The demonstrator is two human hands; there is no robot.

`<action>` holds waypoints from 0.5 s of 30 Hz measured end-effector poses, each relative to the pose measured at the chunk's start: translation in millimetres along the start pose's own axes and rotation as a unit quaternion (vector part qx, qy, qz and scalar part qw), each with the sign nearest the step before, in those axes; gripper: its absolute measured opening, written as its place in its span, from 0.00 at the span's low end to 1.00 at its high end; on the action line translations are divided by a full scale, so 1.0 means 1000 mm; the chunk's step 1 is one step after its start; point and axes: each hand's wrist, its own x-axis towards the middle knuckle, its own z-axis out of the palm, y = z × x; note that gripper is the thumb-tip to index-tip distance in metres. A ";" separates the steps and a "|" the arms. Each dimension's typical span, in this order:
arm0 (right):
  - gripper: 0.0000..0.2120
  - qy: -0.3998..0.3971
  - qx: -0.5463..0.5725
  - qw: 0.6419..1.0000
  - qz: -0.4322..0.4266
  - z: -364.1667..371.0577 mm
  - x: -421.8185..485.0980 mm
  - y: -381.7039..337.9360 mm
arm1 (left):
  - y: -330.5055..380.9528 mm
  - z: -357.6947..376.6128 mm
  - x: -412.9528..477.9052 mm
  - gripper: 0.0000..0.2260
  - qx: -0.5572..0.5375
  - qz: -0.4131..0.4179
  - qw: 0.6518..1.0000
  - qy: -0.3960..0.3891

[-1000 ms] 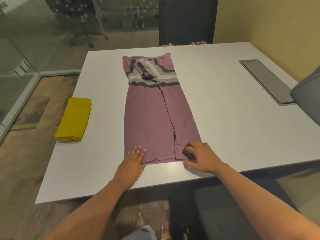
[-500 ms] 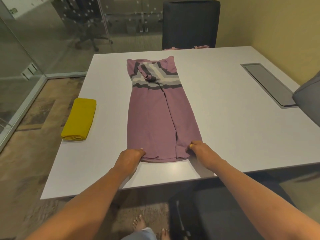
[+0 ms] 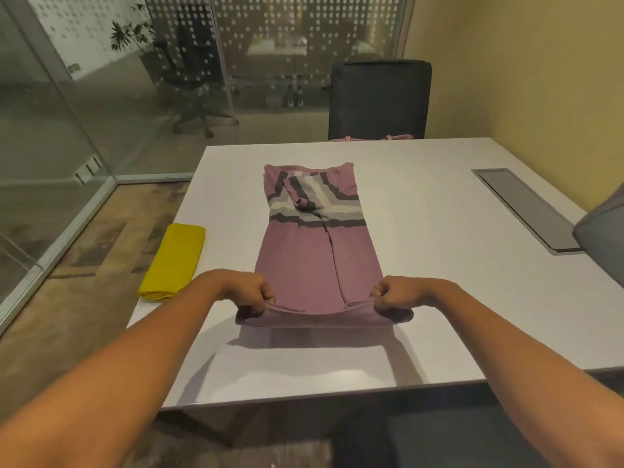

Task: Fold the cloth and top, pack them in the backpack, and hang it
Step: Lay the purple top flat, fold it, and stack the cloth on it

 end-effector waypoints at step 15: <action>0.21 0.469 0.223 0.855 -0.003 -0.097 0.106 -0.031 | -0.024 -0.134 0.071 0.09 -0.262 0.016 0.888 0.379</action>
